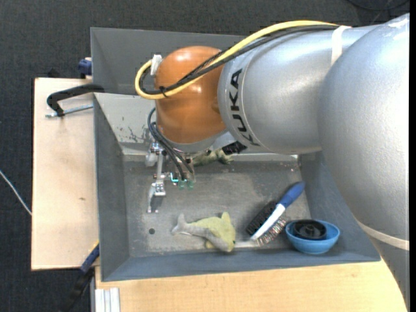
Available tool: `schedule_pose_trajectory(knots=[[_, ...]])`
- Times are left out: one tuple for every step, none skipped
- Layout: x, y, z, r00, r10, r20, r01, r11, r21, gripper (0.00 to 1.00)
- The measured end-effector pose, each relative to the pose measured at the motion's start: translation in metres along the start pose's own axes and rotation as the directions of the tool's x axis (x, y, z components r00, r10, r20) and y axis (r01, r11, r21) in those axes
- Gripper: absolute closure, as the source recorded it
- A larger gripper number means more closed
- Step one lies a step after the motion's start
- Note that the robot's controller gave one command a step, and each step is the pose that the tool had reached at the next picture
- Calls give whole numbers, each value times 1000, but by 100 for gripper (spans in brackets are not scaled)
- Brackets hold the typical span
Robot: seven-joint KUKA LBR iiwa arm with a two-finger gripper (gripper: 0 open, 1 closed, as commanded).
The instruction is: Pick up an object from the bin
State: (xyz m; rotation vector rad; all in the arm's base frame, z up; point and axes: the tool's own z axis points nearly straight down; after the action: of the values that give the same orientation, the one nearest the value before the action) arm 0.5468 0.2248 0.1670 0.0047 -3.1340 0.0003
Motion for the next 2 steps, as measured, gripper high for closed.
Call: schedule_pose_trajectory(knots=[[31, -54, 83, 999, -32, -3, 32, 999, 4, 0], [14, -107, 3, 976, -216, 19, 216, 976, 3, 0]])
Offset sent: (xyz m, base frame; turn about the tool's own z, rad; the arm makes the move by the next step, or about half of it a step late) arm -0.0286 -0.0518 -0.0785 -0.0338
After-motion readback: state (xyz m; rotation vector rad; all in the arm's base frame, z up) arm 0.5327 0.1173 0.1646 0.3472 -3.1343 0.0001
